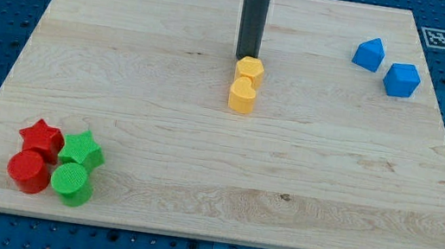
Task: Push the blue cube closer to the yellow heart
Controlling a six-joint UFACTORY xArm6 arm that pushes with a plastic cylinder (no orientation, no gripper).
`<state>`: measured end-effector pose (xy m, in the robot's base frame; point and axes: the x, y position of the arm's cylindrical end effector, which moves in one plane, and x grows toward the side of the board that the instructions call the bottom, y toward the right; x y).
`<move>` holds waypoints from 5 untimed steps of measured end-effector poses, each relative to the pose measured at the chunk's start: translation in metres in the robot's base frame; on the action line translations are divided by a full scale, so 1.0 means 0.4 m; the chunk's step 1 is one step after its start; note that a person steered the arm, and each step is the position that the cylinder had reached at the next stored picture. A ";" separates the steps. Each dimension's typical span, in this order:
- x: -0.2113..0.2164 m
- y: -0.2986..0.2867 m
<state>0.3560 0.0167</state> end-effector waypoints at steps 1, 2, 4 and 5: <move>0.000 0.000; 0.000 0.051; 0.075 0.294; 0.115 0.421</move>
<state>0.4020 0.1851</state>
